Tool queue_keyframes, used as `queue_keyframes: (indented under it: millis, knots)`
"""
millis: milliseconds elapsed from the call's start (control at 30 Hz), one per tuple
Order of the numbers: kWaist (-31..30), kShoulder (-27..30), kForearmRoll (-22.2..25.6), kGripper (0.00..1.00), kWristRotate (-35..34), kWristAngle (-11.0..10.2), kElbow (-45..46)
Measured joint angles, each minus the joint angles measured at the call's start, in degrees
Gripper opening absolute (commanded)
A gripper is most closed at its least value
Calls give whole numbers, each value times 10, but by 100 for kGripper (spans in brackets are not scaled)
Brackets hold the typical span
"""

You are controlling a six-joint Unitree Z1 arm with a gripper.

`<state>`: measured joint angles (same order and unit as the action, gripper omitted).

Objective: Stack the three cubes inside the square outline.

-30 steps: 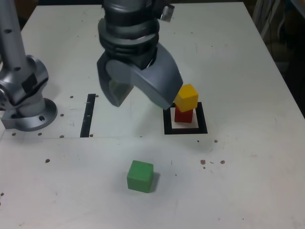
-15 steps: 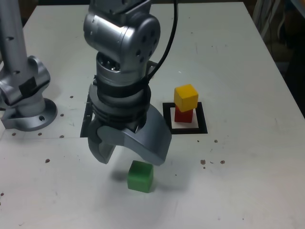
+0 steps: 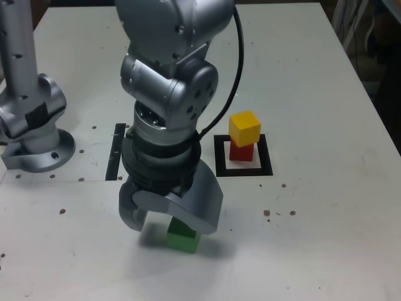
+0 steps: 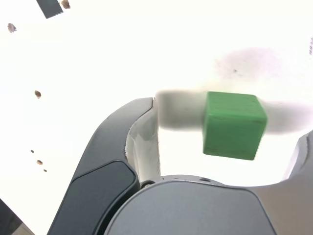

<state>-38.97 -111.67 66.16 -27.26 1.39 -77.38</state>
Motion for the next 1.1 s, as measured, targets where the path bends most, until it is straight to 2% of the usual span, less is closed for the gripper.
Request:
queue_keyframes:
  millis: [267, 533, 933, 1100]
  knots:
    - [0, -28, -13, 93, 5, 3, -13]
    - [5, -36, -68, 90, 19, 13, 31]
    - [11, -47, -75, 54, 27, 5, 29]
    - [13, -48, -82, 49, 30, -5, 30]
